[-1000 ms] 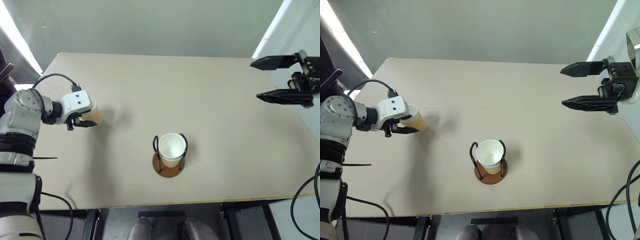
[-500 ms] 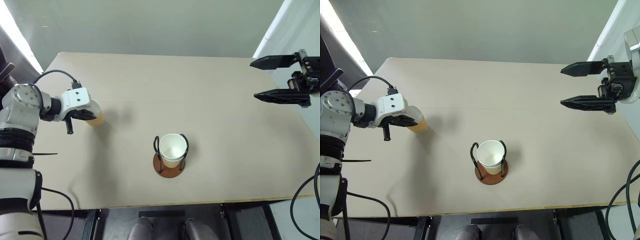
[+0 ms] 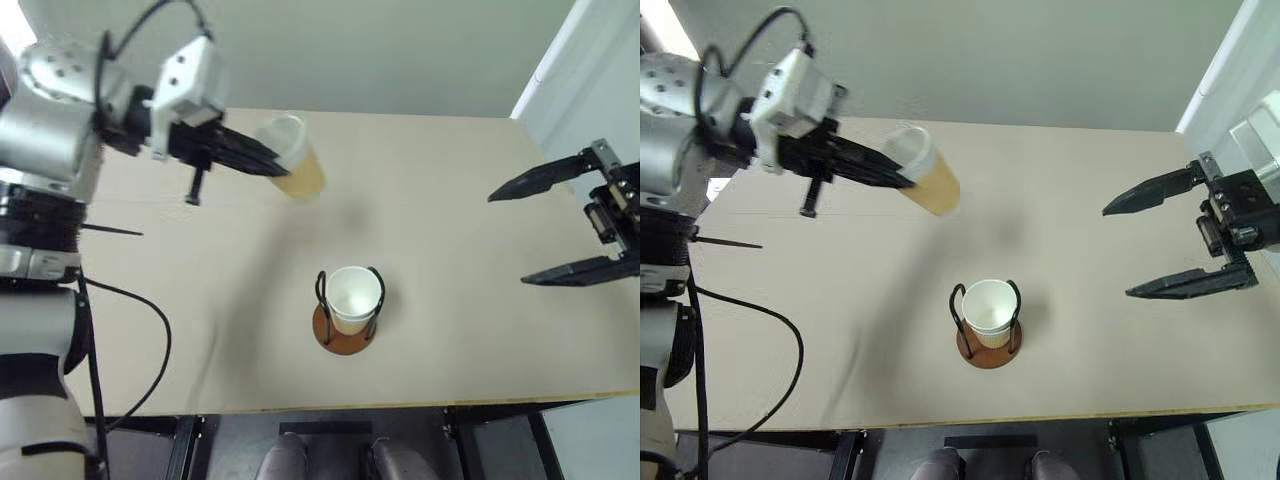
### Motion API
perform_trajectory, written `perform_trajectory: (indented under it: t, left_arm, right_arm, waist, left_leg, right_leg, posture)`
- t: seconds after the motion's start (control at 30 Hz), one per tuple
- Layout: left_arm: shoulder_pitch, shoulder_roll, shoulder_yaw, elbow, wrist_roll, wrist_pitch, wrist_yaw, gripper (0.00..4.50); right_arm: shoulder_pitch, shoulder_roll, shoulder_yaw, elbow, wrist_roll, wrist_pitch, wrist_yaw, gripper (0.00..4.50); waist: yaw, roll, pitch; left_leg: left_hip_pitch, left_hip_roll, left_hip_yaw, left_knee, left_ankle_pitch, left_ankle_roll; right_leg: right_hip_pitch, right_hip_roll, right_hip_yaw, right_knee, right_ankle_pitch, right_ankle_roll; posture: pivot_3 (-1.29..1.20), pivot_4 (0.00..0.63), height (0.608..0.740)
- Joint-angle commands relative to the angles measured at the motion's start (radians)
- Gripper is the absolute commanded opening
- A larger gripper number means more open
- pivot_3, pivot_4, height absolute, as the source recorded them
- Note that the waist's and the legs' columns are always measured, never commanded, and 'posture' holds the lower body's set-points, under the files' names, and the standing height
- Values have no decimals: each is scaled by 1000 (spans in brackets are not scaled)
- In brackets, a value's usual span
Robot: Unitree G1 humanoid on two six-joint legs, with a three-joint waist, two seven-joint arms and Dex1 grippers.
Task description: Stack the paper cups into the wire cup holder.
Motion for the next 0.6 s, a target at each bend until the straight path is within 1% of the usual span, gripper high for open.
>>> perform_trajectory:
  t: [0.03, 0.1, 0.2, 0.37, 0.5, 0.6]
  left_arm:
    - [-71, 44, -113, -75, -148, -29, -39, 39]
    - [-108, 28, -162, -58, -164, -57, -39, 39]
    - [-145, 18, -217, -70, -227, -74, -39, 39]
    - [-149, 57, -319, -196, -318, -90, -39, 39]
    - [-152, 80, -404, -251, -315, -132, -39, 39]
    - [-159, 71, -441, -236, -291, -166, -39, 39]
  right_arm:
    - [-5, -10, -47, -10, -5, 6, -3, 4500]
    - [-8, -12, -46, -11, -10, 9, -4, 4500]
    - [0, -14, -48, -18, -17, 10, -6, 4500]
    - [14, -16, -62, -35, -17, 17, -12, 4500]
    - [24, -15, -68, -46, -20, 18, -23, 4500]
    - [31, -15, -75, -55, -18, 19, -31, 4500]
  waist:
    - [-3, 0, 0]
    - [-4, 0, 0]
    - [-5, 0, 0]
    - [-6, 0, 0]
    - [-6, 0, 0]
    - [-6, 0, 0]
  left_leg:
    - [1, 0, 0, 0, 0, 0]
    - [2, -1, 1, 0, -1, 1]
    - [2, -1, 4, 0, -1, 2]
    - [2, -4, 9, 0, -3, 5]
    - [3, -5, 12, 1, -4, 7]
    - [3, -6, 13, 1, -4, 8]
  right_leg:
    - [0, 0, 1, 0, 0, 0]
    - [1, 0, 3, 0, -1, 1]
    - [1, 1, 8, 0, -2, 3]
    - [0, 0, 16, -1, -3, 8]
    - [0, -2, 18, -1, -4, 10]
    - [0, -3, 18, 0, -4, 10]
  posture:
    - [0, 150, 740]
    - [0, 150, 740]
    - [0, 150, 740]
    - [0, 150, 740]
    - [0, 150, 740]
    - [0, 150, 740]
